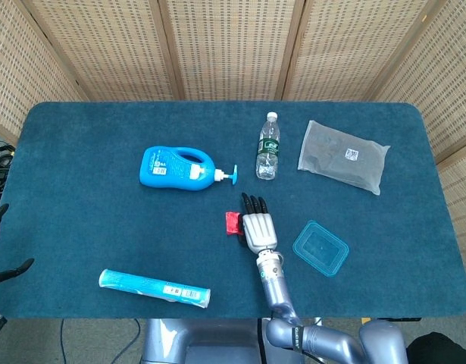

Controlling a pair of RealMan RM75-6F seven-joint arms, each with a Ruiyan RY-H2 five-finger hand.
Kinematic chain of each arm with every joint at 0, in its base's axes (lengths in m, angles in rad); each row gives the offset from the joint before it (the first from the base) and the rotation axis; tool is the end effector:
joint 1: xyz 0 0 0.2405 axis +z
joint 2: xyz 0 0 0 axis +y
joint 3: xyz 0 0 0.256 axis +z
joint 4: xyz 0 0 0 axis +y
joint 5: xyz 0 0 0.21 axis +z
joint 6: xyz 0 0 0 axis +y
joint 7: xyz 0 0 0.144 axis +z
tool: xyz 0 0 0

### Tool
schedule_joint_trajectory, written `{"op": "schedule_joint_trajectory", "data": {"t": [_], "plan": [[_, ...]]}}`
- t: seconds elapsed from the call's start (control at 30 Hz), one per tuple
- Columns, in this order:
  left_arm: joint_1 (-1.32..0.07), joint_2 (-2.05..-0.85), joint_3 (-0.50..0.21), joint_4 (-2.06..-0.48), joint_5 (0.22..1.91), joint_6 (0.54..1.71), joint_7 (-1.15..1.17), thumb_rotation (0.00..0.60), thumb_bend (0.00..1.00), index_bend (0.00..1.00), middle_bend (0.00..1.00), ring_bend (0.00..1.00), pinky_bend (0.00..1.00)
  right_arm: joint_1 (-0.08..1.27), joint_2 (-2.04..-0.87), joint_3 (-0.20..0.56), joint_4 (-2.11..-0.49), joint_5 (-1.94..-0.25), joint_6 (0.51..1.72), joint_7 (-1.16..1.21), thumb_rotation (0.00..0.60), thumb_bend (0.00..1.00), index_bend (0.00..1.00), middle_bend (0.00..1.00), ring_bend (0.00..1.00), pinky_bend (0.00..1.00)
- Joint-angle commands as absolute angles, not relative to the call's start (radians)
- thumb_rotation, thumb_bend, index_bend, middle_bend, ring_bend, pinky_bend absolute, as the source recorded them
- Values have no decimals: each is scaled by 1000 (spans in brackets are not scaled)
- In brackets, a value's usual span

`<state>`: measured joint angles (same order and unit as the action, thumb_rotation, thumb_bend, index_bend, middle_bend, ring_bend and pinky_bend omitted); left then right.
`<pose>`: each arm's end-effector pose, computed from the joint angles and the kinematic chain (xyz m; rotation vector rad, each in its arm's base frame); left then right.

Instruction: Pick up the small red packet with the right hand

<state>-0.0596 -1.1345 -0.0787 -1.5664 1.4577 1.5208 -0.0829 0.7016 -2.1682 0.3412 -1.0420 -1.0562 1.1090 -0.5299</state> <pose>-0.3242 0.1792 0.1700 -1.2740 -0.9237 -0.9515 -0.1044 -0.3164 -0.1406 1.6034 -1.0776 0.9338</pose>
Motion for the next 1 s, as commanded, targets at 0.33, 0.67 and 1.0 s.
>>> {"op": "schedule_joint_trajectory", "data": {"t": [0.33,0.67,1.0], "plan": [[-60,-1135,-78,-1568,1459,1521,-81,600,144,0,0,0,0,706,-2146,350,-1088,-1057,1122,-550,600,565,638,49,0,0],[-60,-1135,-78,-1567,1458,1522,-81,600,144,0,0,0,0,723,-2140,364,-1096,-1044,1110,-559,600,567,637,48,0,0],[-64,-1137,-80,-1562,1451,1511,-84,600,144,0,0,0,0,760,-2161,385,-1048,-1027,1082,-561,600,566,644,50,0,0]]}}
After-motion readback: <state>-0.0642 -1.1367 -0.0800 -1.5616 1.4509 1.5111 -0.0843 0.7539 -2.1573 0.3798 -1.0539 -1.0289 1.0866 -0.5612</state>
